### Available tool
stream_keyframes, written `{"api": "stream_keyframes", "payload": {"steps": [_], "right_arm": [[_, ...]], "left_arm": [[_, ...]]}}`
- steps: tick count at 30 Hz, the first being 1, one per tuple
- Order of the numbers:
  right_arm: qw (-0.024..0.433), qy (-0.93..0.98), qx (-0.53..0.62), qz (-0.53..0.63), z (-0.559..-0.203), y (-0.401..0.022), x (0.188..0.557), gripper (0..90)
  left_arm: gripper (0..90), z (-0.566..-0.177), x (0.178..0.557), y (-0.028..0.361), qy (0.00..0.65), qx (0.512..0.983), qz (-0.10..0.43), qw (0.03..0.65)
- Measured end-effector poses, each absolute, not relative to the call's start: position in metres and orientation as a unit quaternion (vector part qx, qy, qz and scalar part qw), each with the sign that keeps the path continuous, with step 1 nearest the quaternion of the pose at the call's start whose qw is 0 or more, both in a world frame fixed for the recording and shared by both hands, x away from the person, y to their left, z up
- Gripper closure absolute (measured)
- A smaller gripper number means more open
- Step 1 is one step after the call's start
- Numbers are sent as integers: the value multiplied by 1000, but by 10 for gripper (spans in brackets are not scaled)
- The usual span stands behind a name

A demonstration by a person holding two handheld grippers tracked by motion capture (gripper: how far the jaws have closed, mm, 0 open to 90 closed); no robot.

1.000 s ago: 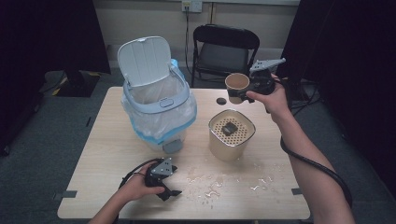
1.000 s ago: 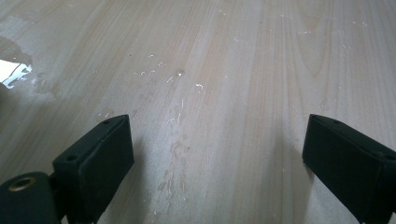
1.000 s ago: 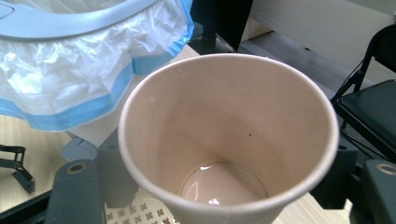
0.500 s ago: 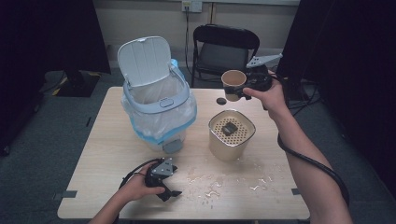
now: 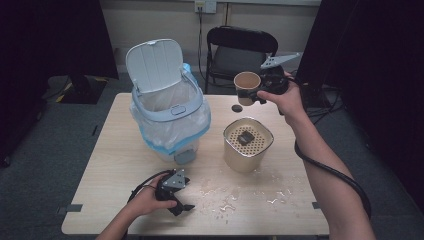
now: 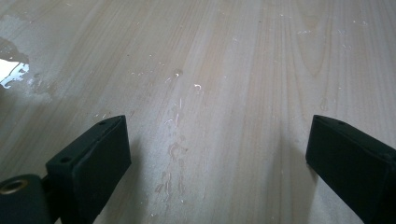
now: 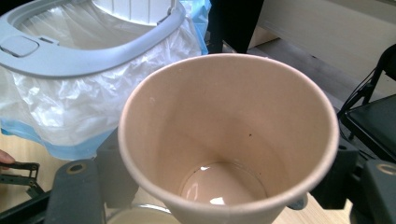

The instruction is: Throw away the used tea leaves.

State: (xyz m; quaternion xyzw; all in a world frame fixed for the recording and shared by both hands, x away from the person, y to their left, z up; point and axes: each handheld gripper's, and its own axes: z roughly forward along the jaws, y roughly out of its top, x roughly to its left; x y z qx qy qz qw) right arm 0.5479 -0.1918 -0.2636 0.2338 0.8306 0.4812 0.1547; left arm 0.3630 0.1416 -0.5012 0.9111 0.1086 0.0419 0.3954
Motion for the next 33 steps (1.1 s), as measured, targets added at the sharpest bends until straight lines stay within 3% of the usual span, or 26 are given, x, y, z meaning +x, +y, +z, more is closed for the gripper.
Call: {"api": "stream_keyframes", "payload": {"steps": [33], "right_arm": [[141,837,211,486,-237,-146,555,254]], "left_arm": [[48,-501,363,141,107,912,40,394]]}}
